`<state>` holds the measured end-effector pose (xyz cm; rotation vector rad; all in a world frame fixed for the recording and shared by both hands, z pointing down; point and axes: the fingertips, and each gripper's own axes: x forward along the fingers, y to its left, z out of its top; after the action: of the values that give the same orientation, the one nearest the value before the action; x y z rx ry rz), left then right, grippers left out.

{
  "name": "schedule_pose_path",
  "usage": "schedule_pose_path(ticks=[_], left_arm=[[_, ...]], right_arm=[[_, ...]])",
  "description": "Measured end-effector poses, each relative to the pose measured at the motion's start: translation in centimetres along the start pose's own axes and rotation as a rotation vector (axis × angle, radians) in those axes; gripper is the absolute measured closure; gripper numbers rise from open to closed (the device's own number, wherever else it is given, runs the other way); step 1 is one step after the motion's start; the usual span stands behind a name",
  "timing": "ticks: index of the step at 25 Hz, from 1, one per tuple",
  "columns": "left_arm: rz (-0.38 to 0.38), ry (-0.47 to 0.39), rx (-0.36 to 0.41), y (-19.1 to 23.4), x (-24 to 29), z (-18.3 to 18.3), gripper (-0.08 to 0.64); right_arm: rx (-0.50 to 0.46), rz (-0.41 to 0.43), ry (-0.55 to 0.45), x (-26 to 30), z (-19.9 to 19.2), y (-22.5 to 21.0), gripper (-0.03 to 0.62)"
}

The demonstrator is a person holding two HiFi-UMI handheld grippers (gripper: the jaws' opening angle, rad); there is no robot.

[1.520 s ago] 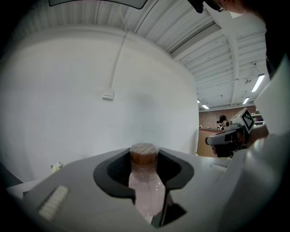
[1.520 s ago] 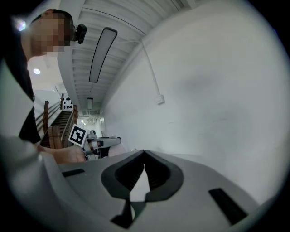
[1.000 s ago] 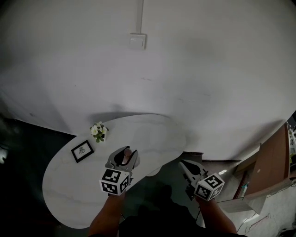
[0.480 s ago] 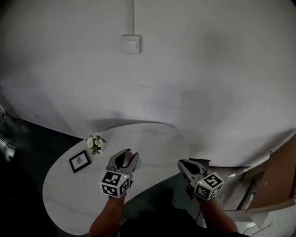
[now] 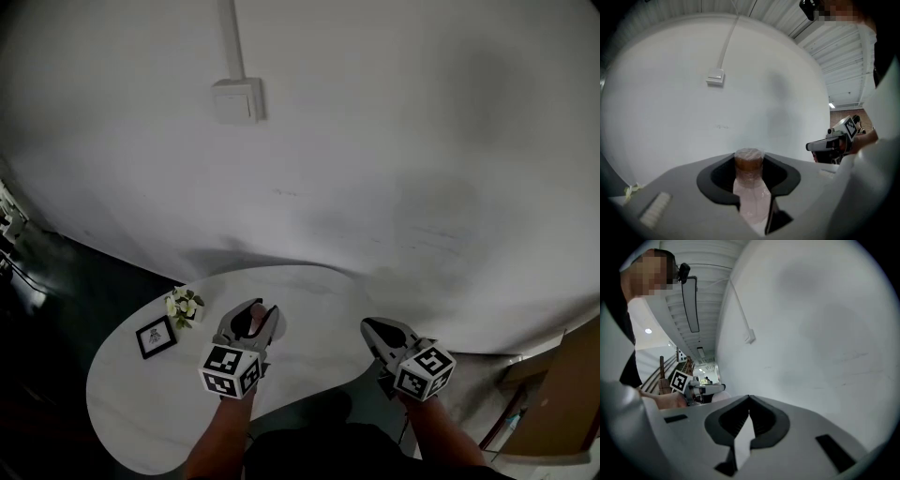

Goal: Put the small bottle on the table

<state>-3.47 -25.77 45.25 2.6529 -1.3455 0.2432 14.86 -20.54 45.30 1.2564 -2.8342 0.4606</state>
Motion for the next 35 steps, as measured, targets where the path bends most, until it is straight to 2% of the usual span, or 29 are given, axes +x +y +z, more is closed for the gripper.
schedule_pose_path(ticks=[5, 9, 15, 21, 35], left_arm=[[0.031, 0.005, -0.015, 0.1, 0.6, -0.2, 0.417], [0.024, 0.001, -0.028, 0.4, 0.3, -0.4, 0.417], [-0.016, 0.003, -0.014, 1.1, -1.4, -1.7, 0.417], [-0.038, 0.029, -0.059, 2.1, -1.5, -4.6, 0.417], [-0.034, 0.126, -0.073, 3.6, 6.1, -8.3, 0.416]], right_arm=[[0.011, 0.037, 0.026, 1.4, -0.5, -1.0, 0.581], [-0.006, 0.047, 0.039, 2.3, -0.3, 0.2, 0.581], [-0.001, 0.013, 0.046, 3.1, -0.4, 2.3, 0.581], [0.015, -0.003, 0.095, 3.9, -2.9, 3.3, 0.581], [0.021, 0.052, 0.12, 9.0, -3.0, -1.9, 0.581]])
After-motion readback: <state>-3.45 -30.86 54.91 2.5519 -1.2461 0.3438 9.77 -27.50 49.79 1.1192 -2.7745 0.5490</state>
